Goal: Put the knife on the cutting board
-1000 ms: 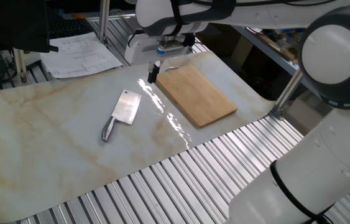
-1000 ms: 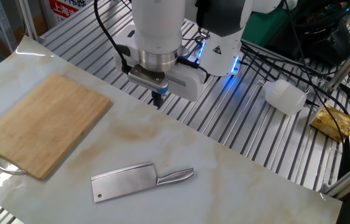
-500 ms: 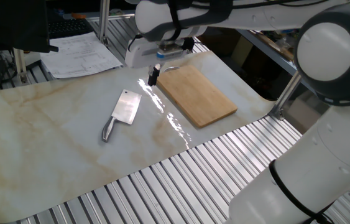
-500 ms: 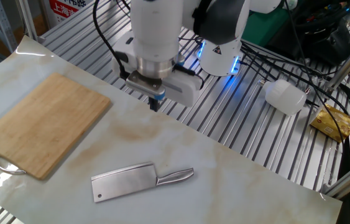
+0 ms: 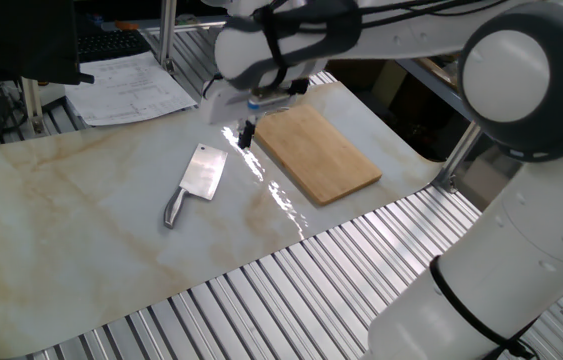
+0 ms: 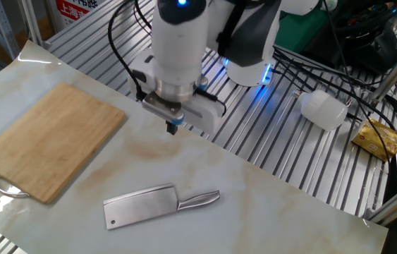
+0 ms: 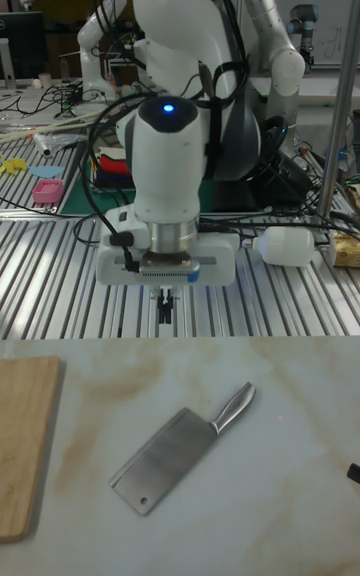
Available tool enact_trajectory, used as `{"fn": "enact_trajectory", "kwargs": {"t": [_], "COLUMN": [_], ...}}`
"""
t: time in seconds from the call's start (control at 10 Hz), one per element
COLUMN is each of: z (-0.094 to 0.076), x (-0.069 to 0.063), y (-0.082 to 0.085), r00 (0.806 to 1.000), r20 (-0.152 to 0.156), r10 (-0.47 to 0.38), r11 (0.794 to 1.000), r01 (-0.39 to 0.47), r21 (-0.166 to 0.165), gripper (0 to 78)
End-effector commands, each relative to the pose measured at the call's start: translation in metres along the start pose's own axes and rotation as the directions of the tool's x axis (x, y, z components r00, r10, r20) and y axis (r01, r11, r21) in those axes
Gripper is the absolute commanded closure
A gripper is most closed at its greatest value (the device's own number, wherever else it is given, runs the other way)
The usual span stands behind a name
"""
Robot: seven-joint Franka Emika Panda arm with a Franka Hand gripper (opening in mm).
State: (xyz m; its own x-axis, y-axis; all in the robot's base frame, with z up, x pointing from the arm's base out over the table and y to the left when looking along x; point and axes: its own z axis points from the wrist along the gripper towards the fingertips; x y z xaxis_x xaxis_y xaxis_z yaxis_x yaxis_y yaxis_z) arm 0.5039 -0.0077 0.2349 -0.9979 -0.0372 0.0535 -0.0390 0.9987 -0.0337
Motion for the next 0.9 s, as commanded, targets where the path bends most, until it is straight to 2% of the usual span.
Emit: {"fn": "enact_trajectory", "kwargs": {"t": [0.1,0.4,0.5,0.6,0.8,0.9], "z": [0.0050,0.0048,0.0043,0.0026,0.0013,0.0013], "x": [0.0001,0.0000,-0.0005,-0.0021,-0.0034,-0.0034], "y": [0.0007,0.0005,0.0002,-0.0009,-0.0018,-0.0018], "r00": [0.999,0.992,0.991,0.991,0.992,0.993], "r20": [-0.003,0.006,0.013,0.019,0.001,-0.023], "r10": [0.054,0.127,0.131,0.131,0.129,0.117], "r11": [0.998,0.987,0.988,0.989,0.991,0.992], "r01": [-0.054,-0.127,-0.132,-0.132,-0.129,-0.118], "r21": [0.019,0.094,0.085,0.066,-0.025,-0.053], "gripper": [77.6,77.6,77.6,77.6,77.6,77.6]}}
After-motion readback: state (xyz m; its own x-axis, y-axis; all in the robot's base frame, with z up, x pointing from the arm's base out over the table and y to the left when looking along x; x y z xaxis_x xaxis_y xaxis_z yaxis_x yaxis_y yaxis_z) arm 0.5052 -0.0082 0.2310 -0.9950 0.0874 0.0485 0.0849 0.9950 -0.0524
